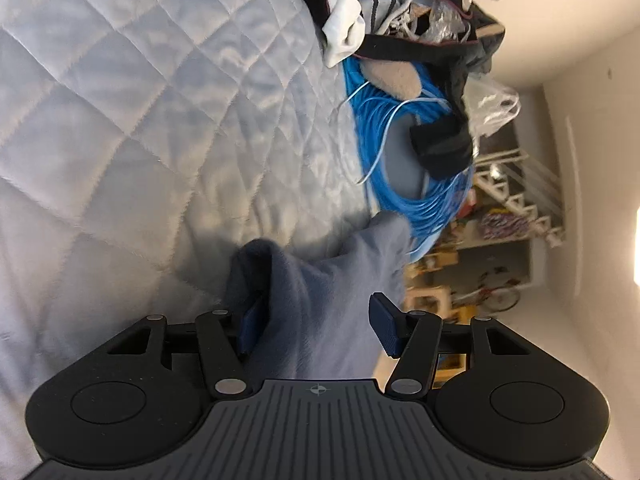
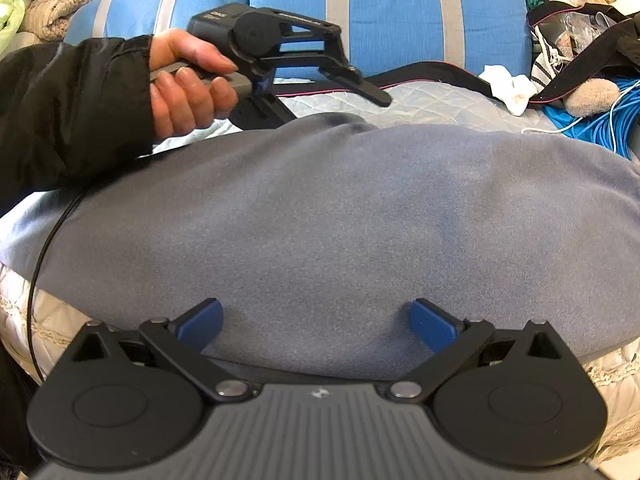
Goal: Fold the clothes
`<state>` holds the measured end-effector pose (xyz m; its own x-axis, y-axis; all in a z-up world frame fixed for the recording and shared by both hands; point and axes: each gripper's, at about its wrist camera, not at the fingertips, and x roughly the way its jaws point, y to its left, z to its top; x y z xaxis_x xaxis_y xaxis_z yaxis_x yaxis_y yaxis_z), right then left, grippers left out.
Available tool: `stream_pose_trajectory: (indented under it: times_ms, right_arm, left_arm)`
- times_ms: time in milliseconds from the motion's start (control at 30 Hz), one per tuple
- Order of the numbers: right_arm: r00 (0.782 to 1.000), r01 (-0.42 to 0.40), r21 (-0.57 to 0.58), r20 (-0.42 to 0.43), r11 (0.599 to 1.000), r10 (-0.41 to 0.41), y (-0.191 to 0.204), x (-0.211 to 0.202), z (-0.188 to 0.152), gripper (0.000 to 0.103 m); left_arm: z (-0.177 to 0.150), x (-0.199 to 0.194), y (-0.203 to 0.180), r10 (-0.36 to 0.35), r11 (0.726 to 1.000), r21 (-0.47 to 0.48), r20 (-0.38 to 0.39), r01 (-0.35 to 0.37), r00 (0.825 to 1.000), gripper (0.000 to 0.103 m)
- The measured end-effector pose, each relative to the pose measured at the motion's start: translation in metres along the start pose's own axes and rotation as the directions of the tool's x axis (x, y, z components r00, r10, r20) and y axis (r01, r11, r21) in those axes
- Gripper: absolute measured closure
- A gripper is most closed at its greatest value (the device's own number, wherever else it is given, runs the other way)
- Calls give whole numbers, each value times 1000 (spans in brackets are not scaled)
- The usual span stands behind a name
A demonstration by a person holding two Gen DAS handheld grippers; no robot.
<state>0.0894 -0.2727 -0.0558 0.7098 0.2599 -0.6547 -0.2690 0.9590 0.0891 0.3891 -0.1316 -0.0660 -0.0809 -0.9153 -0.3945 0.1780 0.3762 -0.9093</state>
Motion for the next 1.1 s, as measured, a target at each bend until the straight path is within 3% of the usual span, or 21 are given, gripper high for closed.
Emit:
stream_pose_trajectory:
  times_ms: [100, 200, 333, 367, 433, 600, 700, 767, 833, 933, 1033, 1100]
  right_arm:
    - [1000, -1, 1, 0, 1000, 1, 0, 0, 0, 0]
    - [1000, 0, 1, 0, 1000, 0, 1, 0, 0, 0]
    - [1000, -1, 2, 1, 1000, 1, 1, 0, -1, 0]
    - [1000, -2, 3, 1, 1000, 2, 0, 0, -1, 0]
    - [1000, -1, 3, 1, 1000, 1, 0, 0, 0, 0]
    - [1000, 0, 2, 2, 1000, 0, 0, 0, 0, 0]
    - [1000, 0, 2, 2, 1000, 0, 0, 0, 0, 0]
    - [1000, 1, 1, 1, 1000, -1, 0, 0, 0, 0]
    - [1000, 0, 1, 1, 1000, 0, 0, 0, 0, 0]
    - [1000, 2, -1, 0, 1000, -2, 1, 1, 0, 0]
    - [1000, 1, 0, 0, 1000, -1, 0, 0, 1, 0]
    - [1000, 0, 1, 1, 1000, 0, 0, 0, 1, 0]
  left_arm:
    - [5, 4, 2, -22, 999, -31, 8, 22, 1000, 50]
    - [9, 2, -6, -11, 1000, -14, 69, 12, 998, 52]
    - [9, 0, -30, 118, 986, 101, 128, -132, 985, 86]
    - [8, -1, -35, 147, 978, 128, 142, -166, 979, 89]
    - [7, -3, -44, 191, 961, 169, 167, -218, 967, 91]
    - [-3, -11, -56, 222, 933, 238, 213, -271, 951, 92]
    - [-21, -13, -79, 238, 892, 321, 267, -319, 934, 92]
    - [-38, -12, -101, 248, 844, 397, 310, -362, 918, 92]
    - [-61, -9, -125, 258, 771, 487, 350, -411, 900, 92]
    - [-103, 7, -150, 285, 627, 618, 386, -475, 878, 92]
    - [-147, 24, -172, 306, 456, 723, 421, -520, 854, 92]
    - [-168, 35, -176, 325, 380, 758, 428, -531, 843, 92]
